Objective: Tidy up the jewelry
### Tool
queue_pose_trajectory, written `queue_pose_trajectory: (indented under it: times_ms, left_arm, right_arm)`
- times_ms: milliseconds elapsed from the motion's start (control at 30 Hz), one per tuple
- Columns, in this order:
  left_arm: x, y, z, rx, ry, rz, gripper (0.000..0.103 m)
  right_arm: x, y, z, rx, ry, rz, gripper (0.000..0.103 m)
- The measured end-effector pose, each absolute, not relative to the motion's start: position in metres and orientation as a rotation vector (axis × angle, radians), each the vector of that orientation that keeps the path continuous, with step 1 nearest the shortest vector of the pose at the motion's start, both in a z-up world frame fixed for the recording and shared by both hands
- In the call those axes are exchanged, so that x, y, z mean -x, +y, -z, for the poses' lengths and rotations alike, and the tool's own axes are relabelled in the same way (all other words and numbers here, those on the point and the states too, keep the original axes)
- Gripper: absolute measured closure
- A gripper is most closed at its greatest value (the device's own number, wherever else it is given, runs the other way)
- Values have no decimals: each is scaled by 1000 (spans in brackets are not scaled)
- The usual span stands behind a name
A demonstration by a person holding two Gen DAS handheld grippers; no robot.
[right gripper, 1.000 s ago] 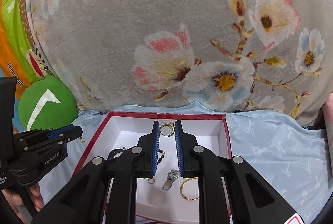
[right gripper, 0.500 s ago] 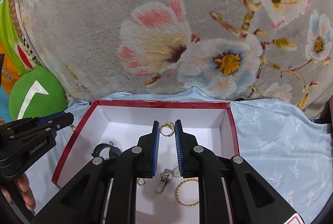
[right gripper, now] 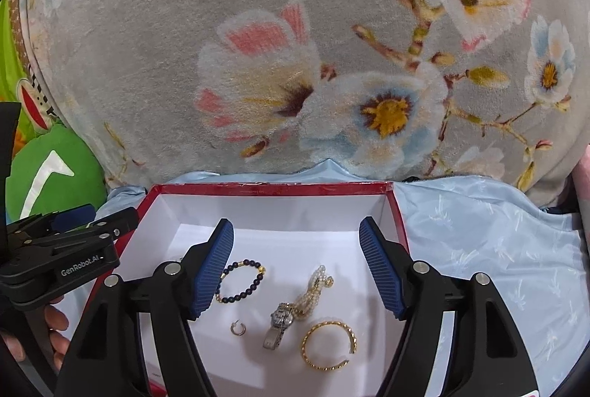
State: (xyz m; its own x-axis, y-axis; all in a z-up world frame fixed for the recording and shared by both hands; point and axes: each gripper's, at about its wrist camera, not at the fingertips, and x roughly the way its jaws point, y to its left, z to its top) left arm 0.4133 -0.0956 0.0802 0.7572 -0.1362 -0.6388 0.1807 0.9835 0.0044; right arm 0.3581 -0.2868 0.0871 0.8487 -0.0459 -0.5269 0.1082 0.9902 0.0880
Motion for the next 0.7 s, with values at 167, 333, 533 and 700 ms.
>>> queue_pose_trajectory:
  times_ms: [167, 333, 533, 700]
  left_arm:
    - [-408, -98, -82, -79, 689, 178, 37]
    - [-402, -95, -85, -76, 687, 179, 37]
    - [-384, -84, -84, -68, 701, 165, 37]
    - [-355, -72, -77, -63, 719, 147, 32]
  right_arm:
    - [-352, -280, -90, -112, 551, 71, 32]
    - [-345, -277, -90, -118, 562, 72, 27]
    - [-327, -273, -88, -131, 595, 98, 19]
    - [-301, -260, -84, -119, 625, 127, 16]
